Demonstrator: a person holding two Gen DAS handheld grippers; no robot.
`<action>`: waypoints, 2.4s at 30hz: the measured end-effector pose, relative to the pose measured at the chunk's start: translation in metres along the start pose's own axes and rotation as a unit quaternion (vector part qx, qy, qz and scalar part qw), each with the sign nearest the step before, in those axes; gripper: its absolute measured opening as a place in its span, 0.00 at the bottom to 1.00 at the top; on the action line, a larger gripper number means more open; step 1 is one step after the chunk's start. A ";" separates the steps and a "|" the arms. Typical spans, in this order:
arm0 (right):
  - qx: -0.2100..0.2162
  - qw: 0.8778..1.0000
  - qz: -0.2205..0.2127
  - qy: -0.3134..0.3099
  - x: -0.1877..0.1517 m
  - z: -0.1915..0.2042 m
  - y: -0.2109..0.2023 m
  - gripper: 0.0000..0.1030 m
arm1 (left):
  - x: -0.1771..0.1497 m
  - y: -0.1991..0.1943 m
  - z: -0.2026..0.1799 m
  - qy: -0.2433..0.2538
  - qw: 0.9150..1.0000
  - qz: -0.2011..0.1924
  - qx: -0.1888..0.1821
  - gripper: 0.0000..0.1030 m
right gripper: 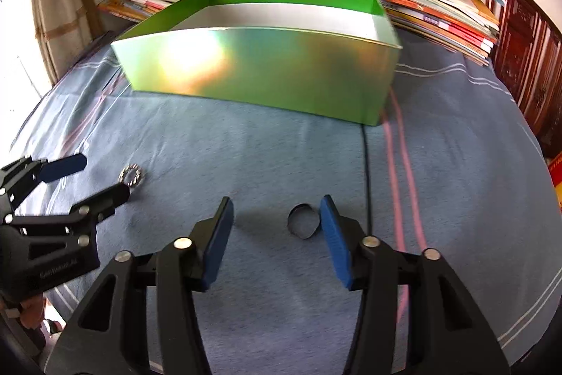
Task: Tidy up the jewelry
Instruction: 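Withdraw the left tool to the beaded silver ring while the right tool moves to the black hair tie, then grasp the beaded silver ring with the left tool while the right tool grasps the black hair tie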
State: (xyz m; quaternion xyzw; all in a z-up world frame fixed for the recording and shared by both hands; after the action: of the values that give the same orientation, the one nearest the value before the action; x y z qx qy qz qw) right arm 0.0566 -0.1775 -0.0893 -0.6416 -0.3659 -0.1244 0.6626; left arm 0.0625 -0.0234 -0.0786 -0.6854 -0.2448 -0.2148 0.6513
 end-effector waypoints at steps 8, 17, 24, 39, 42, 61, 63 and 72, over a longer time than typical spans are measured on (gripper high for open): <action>-0.007 1.000 0.008 -0.017 -0.004 0.017 -0.005 0.55 | -0.005 -0.002 0.007 -0.015 1.000 -0.013 0.003 0.73; -0.008 1.000 0.014 -0.022 -0.002 0.024 -0.005 0.56 | -0.009 -0.005 0.010 -0.021 1.000 -0.013 0.001 0.75; -0.007 1.000 0.015 -0.022 -0.001 0.027 -0.006 0.55 | -0.010 -0.006 0.011 -0.019 1.000 -0.015 0.002 0.77; -0.017 1.000 0.011 -0.003 -0.011 0.013 -0.012 0.56 | -0.008 -0.005 0.006 -0.020 1.000 -0.013 0.008 0.78; -0.009 1.000 0.011 -0.001 -0.010 0.013 -0.010 0.56 | -0.008 -0.005 0.006 -0.021 1.000 -0.013 0.009 0.79; -0.015 1.000 0.018 0.008 -0.012 0.010 -0.018 0.56 | -0.008 -0.005 0.009 -0.023 1.000 -0.008 0.012 0.80; -0.018 1.000 0.020 0.012 -0.013 0.007 -0.020 0.57 | -0.009 -0.005 0.009 -0.022 1.000 -0.006 0.012 0.81; -0.022 1.000 0.011 0.016 -0.015 0.005 -0.022 0.60 | -0.006 -0.004 0.012 -0.039 0.999 0.001 -0.012 0.81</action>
State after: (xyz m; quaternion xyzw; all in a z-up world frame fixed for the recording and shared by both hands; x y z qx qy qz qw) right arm 0.0308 -0.1809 -0.0831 -0.6583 -0.3452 -0.1350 0.6552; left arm 0.0552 -0.0120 -0.0802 -0.7010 -0.2665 -0.1904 0.6335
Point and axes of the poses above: each gripper's, at about its wrist camera, not at the fingertips, and y roughly the way its jaws point, z to its left, x to its top, the point moved 1 cm from there along y, roughly the way its jaws point, and after that the axes turned 13 degrees about -y, right-handed, at the moved point
